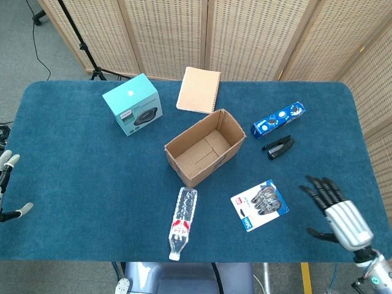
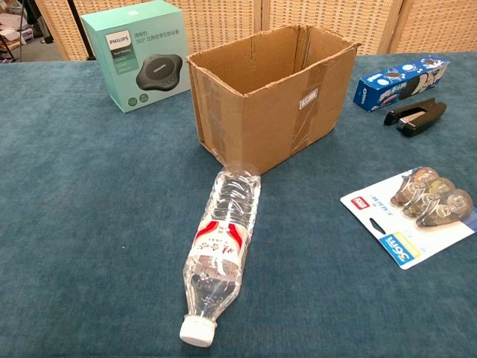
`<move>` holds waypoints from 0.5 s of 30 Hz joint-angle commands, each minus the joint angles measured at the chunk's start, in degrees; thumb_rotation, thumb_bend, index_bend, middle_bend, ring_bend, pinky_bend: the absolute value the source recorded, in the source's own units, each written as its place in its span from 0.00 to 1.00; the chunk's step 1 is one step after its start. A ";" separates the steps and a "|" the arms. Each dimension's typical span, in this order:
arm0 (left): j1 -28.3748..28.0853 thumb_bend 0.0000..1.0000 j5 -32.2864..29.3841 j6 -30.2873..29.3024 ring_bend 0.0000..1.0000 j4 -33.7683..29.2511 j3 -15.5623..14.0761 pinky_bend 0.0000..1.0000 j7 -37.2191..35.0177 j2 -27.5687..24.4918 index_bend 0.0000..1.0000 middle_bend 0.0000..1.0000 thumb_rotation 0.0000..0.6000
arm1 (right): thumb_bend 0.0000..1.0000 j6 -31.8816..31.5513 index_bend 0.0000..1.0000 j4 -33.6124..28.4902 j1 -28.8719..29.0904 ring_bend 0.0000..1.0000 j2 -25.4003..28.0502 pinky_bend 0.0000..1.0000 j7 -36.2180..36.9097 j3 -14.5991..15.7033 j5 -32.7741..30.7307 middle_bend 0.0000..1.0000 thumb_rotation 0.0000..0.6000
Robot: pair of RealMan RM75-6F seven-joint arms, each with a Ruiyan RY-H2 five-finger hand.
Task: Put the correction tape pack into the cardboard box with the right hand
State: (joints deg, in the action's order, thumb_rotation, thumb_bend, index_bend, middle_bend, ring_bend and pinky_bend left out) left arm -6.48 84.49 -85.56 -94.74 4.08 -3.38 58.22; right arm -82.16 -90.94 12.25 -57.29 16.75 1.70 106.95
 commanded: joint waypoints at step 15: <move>0.02 0.00 -1.09 0.93 0.00 -0.57 0.24 0.00 -0.42 -0.56 0.00 0.00 1.00 | 0.00 30.43 0.19 -2.72 19.75 0.00 -3.66 0.00 -16.93 -3.38 -3.39 0.03 1.00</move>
State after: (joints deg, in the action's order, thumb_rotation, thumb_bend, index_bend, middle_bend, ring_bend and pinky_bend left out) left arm -6.42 83.43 -84.66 -95.30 4.31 -3.78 57.69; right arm -55.70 -92.89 30.03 -59.30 3.98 -0.28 106.75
